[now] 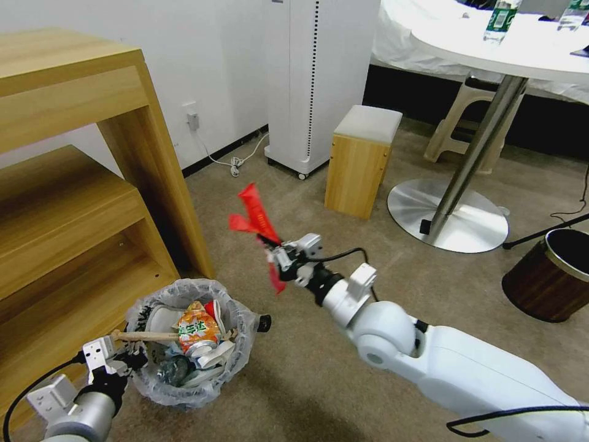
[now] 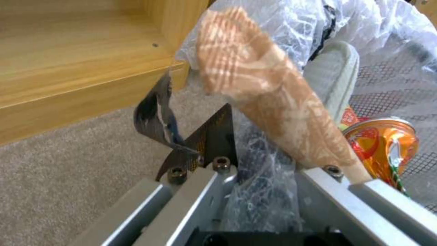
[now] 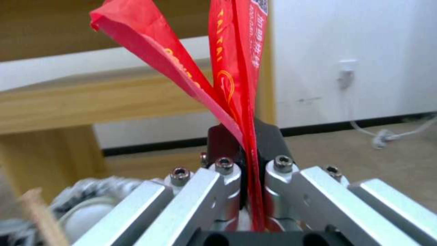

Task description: Pick up the trash bin and place the garbage on the floor into it.

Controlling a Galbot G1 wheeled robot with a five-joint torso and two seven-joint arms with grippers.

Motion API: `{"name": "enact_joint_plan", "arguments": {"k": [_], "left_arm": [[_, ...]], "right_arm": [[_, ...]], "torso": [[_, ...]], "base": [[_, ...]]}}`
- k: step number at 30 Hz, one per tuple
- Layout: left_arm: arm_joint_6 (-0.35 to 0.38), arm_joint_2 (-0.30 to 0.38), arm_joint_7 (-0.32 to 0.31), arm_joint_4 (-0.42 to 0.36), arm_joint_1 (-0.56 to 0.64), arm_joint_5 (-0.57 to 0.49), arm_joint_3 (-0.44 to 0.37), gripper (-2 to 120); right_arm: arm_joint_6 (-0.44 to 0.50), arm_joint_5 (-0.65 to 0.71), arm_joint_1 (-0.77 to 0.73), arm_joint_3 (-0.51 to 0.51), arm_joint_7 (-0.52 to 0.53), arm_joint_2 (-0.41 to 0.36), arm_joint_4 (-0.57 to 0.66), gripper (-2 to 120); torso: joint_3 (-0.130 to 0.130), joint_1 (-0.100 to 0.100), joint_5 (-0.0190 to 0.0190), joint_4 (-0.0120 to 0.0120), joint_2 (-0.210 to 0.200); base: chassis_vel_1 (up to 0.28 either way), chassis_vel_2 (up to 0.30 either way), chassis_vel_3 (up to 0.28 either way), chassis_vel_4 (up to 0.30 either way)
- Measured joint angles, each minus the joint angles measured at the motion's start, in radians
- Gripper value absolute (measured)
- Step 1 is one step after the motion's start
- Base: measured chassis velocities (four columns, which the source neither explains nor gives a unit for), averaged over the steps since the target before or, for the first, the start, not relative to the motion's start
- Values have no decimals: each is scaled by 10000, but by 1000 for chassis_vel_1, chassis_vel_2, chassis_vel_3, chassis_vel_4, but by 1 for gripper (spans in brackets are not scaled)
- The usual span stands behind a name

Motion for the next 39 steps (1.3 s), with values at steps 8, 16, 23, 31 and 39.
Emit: {"name": "enact_joint_plan", "arguments": {"k": [8,16,23,31,39], "left_arm": [[36,-64,-12,-219,47,-27,-15,1],[42,-93,-22,-366,96,-107,-81,1],[59,-115,-34,-560,197,-151,-125,1],[69,-164,-36,-633,239,-176,-142,1],[69,-194,-28,-638,239,-173,-135,1]], "right_arm": [[13,-164,881,-1450,11,526,-430,0],[74,-425,1193,-2188,59,846,-842,0],[276,-852,1206,-2739,24,1183,-1407,0],[319,-1041,1330,-2932,169,1615,-1674,0],[239,-1041,1506,-2967,262,1883,-1720,0]], "torso": [[0,0,-1,-1,0],[0,0,-1,-1,0],[0,0,0,-1,0],[0,0,0,-1,0],[0,0,0,-1,0]], "base": [[0,0,0,0],[0,0,0,0],[0,0,0,0],[0,0,0,0],[0,0,0,0]]}}
